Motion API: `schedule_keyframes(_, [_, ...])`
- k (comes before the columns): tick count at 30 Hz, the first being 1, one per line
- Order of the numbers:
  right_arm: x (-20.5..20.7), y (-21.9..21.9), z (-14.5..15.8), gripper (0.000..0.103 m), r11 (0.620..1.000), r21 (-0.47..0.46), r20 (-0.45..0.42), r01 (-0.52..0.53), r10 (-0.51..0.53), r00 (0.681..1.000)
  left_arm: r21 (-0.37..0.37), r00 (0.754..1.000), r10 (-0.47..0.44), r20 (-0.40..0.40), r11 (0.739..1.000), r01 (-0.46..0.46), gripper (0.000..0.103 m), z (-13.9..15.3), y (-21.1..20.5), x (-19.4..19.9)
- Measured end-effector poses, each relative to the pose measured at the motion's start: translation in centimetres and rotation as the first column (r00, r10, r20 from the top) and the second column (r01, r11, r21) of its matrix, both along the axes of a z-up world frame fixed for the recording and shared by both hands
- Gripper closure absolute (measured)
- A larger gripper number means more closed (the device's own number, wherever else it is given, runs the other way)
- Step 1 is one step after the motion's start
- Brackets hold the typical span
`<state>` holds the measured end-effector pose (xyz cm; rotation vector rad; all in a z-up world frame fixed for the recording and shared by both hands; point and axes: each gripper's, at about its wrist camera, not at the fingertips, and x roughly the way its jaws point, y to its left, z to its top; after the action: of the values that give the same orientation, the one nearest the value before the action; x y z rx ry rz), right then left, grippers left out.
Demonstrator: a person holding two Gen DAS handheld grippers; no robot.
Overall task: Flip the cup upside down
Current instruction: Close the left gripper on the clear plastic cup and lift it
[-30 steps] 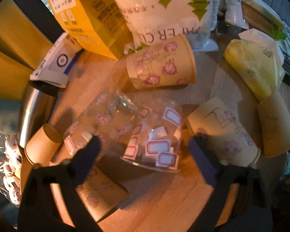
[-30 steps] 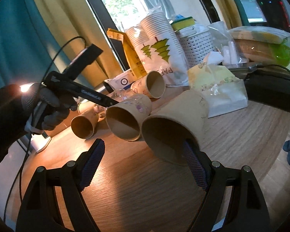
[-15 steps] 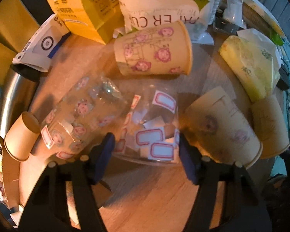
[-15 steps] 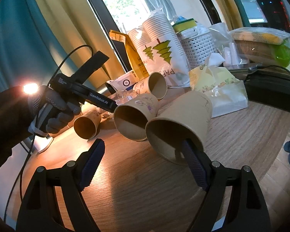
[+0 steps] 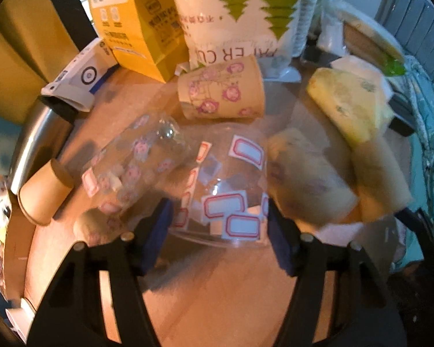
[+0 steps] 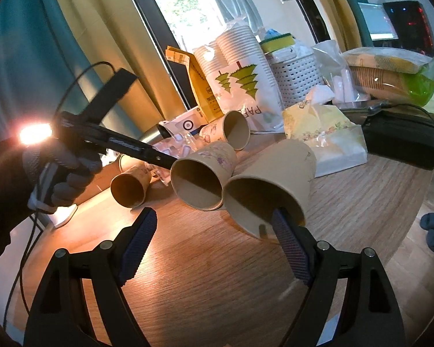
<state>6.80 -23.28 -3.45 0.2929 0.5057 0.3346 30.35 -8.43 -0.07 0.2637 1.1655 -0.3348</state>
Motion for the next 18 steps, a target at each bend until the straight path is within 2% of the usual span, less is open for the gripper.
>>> schedule_keyframes(3, [-0.6, 0.5, 0.2, 0.018, 1.000, -0.004, 0.003, -0.001, 0.001, 1.000, -0.013, 0.999, -0.002, 0.043, 1.000, 0.003, 0.038, 1.0, 0.2, -2.3])
schedule_keyframes(9, [-2.1, 1.8, 1.1, 0.018, 0.999, -0.036, 0.022, 0.010, -0.009, 1.000, -0.041, 0.974, -0.035, 0.224, 0.998, 0.045, 0.038, 4.0, 1.0, -9.4])
schedule_keyframes(13, [-3.2, 2.8, 2.0, 0.018, 0.998, -0.058, 0.044, 0.019, -0.016, 0.999, -0.121, 0.949, 0.002, 0.316, 0.992, 0.039, 0.038, 4.9, 2.5, -13.6])
schedule_keyframes(15, [-3.7, 3.0, 2.6, 0.018, 1.000, -0.025, 0.046, -0.006, 0.007, 0.999, -0.177, 0.937, 0.016, 0.348, 0.983, 0.049, 0.038, 5.2, 2.9, -15.6])
schedule_keyframes(17, [-4.0, 3.1, 2.9, 0.018, 1.000, 0.004, 0.036, -0.020, 0.020, 0.999, -0.203, 0.922, 0.013, 0.388, 0.977, 0.072, 0.038, 4.8, 3.2, -17.7])
schedule_keyframes(18, [-4.2, 3.3, 3.1, 0.018, 1.000, 0.002, 0.038, -0.015, 0.015, 0.999, -0.212, 0.921, 0.000, 0.389, 0.973, 0.089, 0.038, 4.5, 3.2, -18.5])
